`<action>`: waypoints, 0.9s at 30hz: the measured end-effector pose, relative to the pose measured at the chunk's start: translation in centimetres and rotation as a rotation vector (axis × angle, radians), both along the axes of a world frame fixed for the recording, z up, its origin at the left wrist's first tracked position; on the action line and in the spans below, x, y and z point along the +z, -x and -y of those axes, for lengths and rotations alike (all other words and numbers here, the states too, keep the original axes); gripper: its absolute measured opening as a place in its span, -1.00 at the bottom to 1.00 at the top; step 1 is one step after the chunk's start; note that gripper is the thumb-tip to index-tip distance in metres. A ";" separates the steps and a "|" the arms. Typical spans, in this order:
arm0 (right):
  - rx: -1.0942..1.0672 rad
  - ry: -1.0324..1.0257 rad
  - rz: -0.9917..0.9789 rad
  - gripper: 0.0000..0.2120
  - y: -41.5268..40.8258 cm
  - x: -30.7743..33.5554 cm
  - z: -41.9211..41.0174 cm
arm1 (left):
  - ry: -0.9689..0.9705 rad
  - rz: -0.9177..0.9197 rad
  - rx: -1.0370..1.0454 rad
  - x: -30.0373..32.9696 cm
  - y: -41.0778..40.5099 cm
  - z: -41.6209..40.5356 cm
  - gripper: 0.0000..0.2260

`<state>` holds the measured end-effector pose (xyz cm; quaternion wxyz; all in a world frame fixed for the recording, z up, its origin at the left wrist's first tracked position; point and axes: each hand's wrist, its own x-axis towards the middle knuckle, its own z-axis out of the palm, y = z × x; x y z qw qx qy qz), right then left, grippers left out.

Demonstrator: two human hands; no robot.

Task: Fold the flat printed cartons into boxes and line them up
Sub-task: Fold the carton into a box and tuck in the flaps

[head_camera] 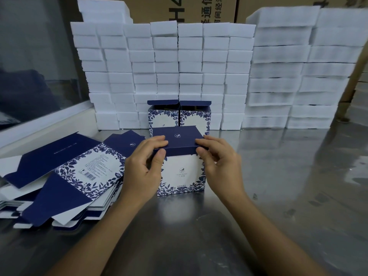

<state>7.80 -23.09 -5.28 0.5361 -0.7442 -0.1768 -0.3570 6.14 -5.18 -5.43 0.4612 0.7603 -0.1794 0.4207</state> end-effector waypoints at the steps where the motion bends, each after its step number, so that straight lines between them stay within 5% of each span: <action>1: 0.001 -0.014 -0.002 -0.80 0.0 -0.2 0.0 | -0.001 -0.009 0.000 0.0 0.0 0.0 -0.78; 5: 0.016 -0.112 -0.074 -0.74 0.2 -0.6 -0.2 | -0.001 -0.044 -0.007 -0.6 0.3 -0.2 -0.75; 10: -0.174 0.032 -0.056 -0.70 0.7 -1.0 -0.8 | -0.048 -0.144 -0.053 -1.6 0.5 0.7 -0.48; 15: -0.144 0.206 -0.183 -0.05 1.2 -1.9 -1.5 | -0.031 -0.212 -0.239 -1.4 0.6 1.7 -0.33; 21: -0.213 0.197 -0.291 0.20 0.6 -2.4 -0.7 | 0.018 -0.369 -0.469 -1.8 0.9 2.9 -0.29; 27: -0.280 0.256 -0.285 0.25 -0.4 -3.2 -0.1 | -0.312 -0.520 -0.235 -3.4 0.2 1.3 -0.29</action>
